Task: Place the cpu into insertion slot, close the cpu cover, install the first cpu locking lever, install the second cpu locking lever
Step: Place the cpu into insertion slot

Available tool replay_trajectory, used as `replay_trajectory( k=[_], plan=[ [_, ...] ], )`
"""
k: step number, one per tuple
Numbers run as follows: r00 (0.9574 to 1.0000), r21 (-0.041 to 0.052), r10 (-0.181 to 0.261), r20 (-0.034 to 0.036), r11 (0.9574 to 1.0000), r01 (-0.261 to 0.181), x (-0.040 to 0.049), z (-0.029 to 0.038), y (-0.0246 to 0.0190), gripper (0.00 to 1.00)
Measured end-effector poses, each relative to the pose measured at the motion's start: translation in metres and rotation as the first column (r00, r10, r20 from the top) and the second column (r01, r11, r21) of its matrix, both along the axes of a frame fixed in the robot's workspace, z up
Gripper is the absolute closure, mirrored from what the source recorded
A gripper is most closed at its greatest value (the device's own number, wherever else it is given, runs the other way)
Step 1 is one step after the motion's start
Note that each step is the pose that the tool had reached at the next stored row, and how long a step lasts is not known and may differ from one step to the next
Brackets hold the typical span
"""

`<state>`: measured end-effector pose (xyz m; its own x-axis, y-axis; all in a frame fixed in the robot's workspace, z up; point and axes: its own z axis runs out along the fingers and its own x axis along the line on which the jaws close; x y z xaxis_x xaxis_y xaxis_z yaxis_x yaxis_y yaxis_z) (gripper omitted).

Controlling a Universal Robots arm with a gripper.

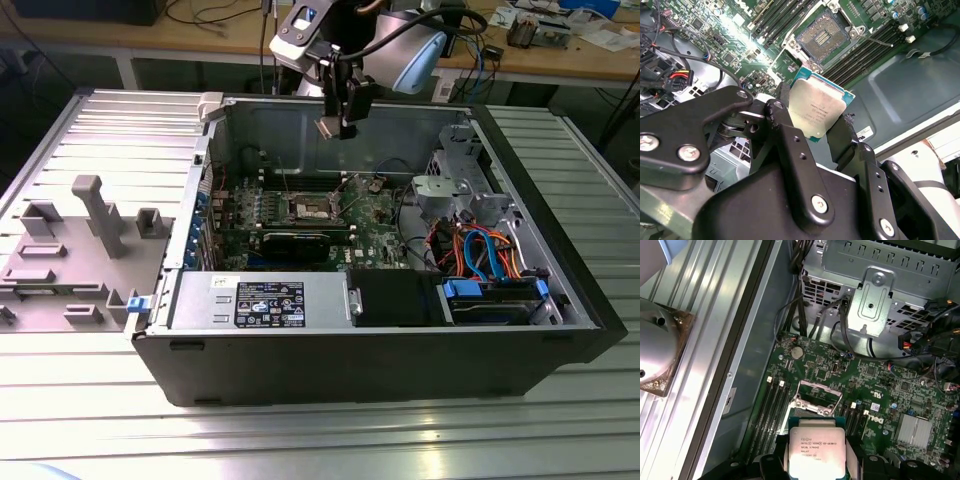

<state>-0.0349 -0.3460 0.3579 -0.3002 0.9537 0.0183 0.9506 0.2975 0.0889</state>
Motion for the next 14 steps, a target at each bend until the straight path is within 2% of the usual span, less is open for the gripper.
replay_trajectory(
  k=[14],
  plan=[
    [0.9998,0.0001,-0.022,0.0000,0.9998,0.022,0.0000,-0.0005,0.0000,0.46]
  ],
)
